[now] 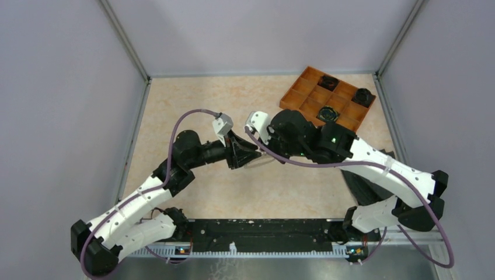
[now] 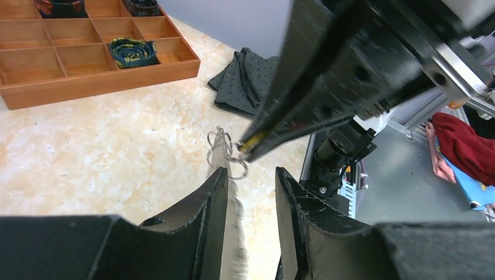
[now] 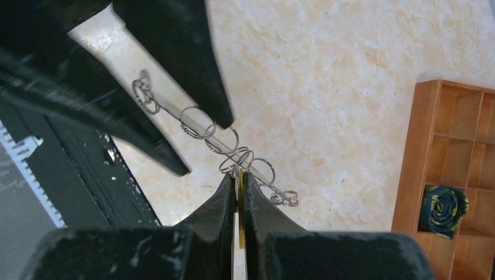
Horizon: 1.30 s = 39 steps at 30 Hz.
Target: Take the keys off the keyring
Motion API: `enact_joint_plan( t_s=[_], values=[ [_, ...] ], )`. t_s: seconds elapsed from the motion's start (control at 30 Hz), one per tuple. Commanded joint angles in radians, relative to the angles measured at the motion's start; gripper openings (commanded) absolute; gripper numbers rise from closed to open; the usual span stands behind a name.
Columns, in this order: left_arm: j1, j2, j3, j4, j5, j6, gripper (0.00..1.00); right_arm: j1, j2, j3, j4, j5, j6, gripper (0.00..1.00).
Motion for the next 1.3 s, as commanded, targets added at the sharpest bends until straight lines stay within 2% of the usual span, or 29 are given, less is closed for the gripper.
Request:
enact_joint_plan(
  t_s=[0.0, 0.17, 0.33, 0.47, 0.67, 0.83, 0.93, 1.07, 1.27],
  values=[
    [-0.042, -0.029, 0.04, -0.018, -0.108, 0.063, 0.41, -0.073, 0.038, 0.088, -0.012, -0.04, 0.069, 0.0],
    [-0.075, -0.061, 0.006, 0.027, -0.212, 0.107, 0.39, -0.137, 0.063, 0.124, -0.03, -0.094, 0.124, 0.0],
    [-0.134, -0.083, -0.05, 0.121, -0.257, 0.191, 0.36, -0.193, 0.075, 0.132, -0.03, -0.156, 0.192, 0.0],
    [-0.217, -0.08, -0.103, 0.195, -0.289, 0.264, 0.33, -0.236, 0.075, 0.136, -0.03, -0.206, 0.235, 0.0],
    [-0.345, -0.053, -0.211, 0.379, -0.445, 0.431, 0.32, -0.248, 0.059, 0.124, -0.025, -0.231, 0.254, 0.0],
    [-0.377, 0.018, -0.283, 0.567, -0.521, 0.514, 0.27, -0.247, 0.042, 0.105, -0.011, -0.244, 0.273, 0.0],
    [-0.388, 0.049, -0.321, 0.67, -0.614, 0.542, 0.27, -0.247, 0.033, 0.098, -0.004, -0.256, 0.283, 0.0],
    [-0.395, 0.081, -0.336, 0.731, -0.668, 0.558, 0.24, -0.247, 0.021, 0.092, 0.004, -0.258, 0.292, 0.0],
    [-0.399, 0.11, -0.358, 0.814, -0.676, 0.569, 0.23, -0.247, 0.01, 0.076, 0.019, -0.262, 0.292, 0.0]
  ],
)
